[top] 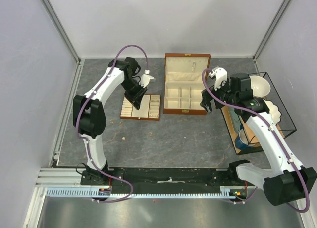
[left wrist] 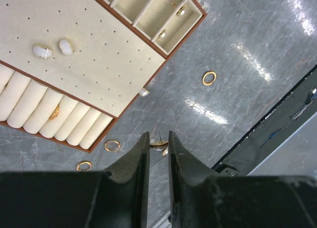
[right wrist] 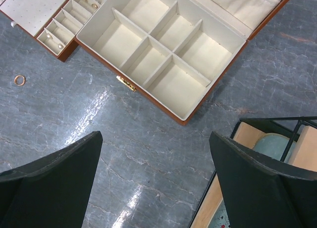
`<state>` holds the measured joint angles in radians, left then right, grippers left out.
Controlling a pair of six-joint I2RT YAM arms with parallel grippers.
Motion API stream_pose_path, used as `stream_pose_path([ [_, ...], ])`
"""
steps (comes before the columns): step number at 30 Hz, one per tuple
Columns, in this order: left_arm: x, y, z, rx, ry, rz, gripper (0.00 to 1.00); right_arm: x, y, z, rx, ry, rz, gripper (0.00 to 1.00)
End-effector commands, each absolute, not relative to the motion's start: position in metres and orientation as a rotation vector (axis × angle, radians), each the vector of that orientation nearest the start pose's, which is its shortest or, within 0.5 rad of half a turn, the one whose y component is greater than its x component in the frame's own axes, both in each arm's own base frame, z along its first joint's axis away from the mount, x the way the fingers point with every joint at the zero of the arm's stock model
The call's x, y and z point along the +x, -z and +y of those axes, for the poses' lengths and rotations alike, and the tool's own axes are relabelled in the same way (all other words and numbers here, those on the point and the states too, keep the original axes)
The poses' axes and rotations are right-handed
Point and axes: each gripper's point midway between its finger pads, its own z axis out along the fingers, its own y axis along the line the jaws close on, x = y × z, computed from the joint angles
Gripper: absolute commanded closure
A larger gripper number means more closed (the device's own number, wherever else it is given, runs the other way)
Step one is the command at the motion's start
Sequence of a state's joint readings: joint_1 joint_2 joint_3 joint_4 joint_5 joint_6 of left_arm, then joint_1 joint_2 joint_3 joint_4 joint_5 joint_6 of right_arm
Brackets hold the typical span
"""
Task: Organize the mixed jewelry
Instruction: Place the jewelry in the compartment layer.
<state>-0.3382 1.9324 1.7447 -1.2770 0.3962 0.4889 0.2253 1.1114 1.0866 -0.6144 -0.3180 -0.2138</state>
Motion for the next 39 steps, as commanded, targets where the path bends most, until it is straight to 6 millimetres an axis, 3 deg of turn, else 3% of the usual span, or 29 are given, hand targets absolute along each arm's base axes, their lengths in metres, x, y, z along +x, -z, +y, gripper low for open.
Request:
stream_pose_path([
  [1, 0.3, -0.129, -0.149, 1.337, 0.627, 2.772, 0.98, 0.303, -0.243, 0.12, -0.647, -0.37, 2.038, 0.02],
  [7, 0.299, -0.124, -0.143, 1.383, 0.637, 2.824, 0.98, 0.303, -0.243, 0.12, -0.65, -0.372, 2.036, 0.02],
  [13, 0.311, -0.115, -0.137, 1.36, 0.623, 2.86, 0.98, 0.305, -0.24, 0.121, -0.647, -0.378, 2.047, 0.02],
  [21, 0.319, -0.093, -0.127, 1.395, 0.579, 2.915, 0.99, 0.306, -0.239, 0.122, -0.649, -0.382, 2.051, 0.02],
  [39, 0.33, -0.064, -0.123, 1.411, 0.551, 2.966, 0.99, 0.304, -0.239, 0.122, -0.648, -0.382, 2.043, 0.02],
])
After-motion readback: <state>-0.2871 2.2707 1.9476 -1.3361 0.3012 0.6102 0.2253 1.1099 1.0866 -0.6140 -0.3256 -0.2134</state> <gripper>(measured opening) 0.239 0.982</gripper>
